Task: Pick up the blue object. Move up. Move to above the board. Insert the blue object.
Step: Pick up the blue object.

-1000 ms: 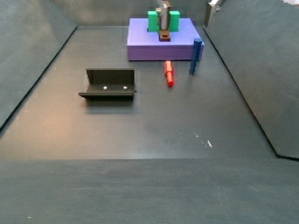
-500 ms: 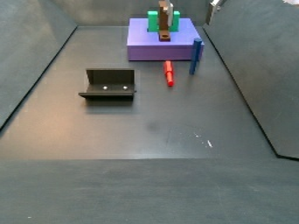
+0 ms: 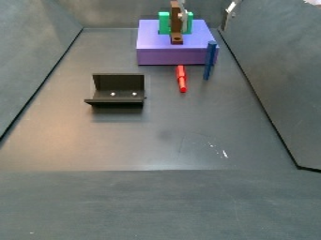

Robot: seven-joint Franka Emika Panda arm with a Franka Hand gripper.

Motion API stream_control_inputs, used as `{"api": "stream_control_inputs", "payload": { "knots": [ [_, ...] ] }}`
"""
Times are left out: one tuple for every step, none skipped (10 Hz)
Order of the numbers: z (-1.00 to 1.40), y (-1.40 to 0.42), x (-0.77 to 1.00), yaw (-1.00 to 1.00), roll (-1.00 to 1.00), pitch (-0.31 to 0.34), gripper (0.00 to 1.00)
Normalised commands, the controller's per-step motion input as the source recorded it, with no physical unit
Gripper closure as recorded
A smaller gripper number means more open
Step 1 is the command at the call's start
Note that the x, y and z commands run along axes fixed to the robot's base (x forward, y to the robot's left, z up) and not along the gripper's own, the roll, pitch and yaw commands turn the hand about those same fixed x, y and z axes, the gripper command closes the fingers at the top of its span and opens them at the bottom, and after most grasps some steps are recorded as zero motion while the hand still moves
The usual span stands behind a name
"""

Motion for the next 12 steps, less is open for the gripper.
{"api": "stream_control_inputs", "payload": {
  "knots": [
    [-0.25, -0.11, -0.21, -0.03, 0.05, -0.087, 0.00],
    [-0.24, -0.11, -0.23, -0.03, 0.05, -0.090, 0.00],
    [-0.23, -0.11, -0.20, -0.02, 0.04, -0.084, 0.00],
    [-0.25, -0.11, -0.23, -0.02, 0.05, -0.089, 0.00],
    [-0.25, -0.11, -0.24, -0.03, 0.06, -0.091, 0.00],
    [-0.25, -0.08, -0.19, -0.02, 0.05, -0.084, 0.00],
    [-0.22, -0.03, -0.05, 0.00, 0.06, -0.076, 0.00],
    [-0.26, 0.00, 0.00, 0.00, 0.08, -0.057, 0.00],
    [-0.27, 0.00, 0.03, 0.00, 0.07, -0.053, 0.00],
    [-0.23, 0.00, 0.10, 0.00, 0.05, -0.044, 0.00],
    [-0.24, 0.00, 0.08, 0.00, 0.07, -0.031, 0.00],
    [-0.25, 0.00, 0.02, 0.00, 0.08, -0.026, 0.00]
  ]
}}
